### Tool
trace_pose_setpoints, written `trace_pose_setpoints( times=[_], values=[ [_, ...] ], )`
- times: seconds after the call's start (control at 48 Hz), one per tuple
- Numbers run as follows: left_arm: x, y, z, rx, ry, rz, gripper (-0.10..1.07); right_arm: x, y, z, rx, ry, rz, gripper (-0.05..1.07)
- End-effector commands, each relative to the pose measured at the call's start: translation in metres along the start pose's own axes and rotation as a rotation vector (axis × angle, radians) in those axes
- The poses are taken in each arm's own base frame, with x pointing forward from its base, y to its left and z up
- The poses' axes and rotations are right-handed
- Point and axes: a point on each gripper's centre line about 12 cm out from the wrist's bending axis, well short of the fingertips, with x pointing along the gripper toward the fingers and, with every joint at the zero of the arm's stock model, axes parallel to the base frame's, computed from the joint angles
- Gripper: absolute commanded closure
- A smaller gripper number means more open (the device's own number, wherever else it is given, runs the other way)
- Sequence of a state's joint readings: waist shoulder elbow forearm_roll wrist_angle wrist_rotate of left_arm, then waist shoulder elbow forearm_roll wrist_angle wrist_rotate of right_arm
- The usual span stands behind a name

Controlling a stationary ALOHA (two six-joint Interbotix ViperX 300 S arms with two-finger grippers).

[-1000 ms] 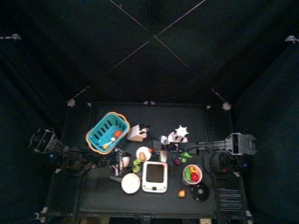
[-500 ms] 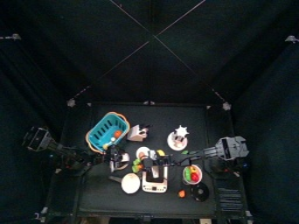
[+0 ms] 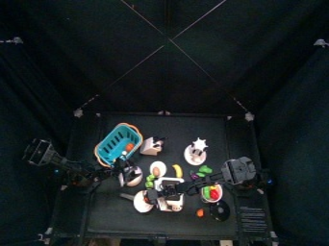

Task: Place carrot bottom into pan

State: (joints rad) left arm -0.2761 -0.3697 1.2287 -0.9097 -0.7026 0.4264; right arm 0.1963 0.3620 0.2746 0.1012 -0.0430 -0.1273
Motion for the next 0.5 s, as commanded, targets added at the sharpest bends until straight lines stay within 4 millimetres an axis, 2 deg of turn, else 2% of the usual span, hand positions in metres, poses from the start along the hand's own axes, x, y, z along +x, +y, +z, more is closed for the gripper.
trace_pose_setpoints(
  times=[0.0, 0.208, 0.396, 0.479],
  values=[
    [0.001, -0.001, 0.004, -0.004, -0.015, -0.002, 0.04, -0.002, -0.001, 0.018, 0.011, -0.050, -0.002, 0.33],
    [0.001, -0.002, 0.005, 0.007, -0.020, -0.011, 0.04, 0.007, 0.000, 0.012, 0.033, -0.034, -0.001, 0.29],
    [0.001, -0.004, 0.006, 0.016, -0.025, -0.018, 0.04, 0.009, 0.000, 0.011, 0.033, -0.032, -0.001, 0.12],
    [0.001, -0.004, 0.006, 0.014, -0.025, -0.018, 0.04, 0.008, 0.000, 0.013, 0.031, -0.032, -0.001, 0.08]
  ],
)
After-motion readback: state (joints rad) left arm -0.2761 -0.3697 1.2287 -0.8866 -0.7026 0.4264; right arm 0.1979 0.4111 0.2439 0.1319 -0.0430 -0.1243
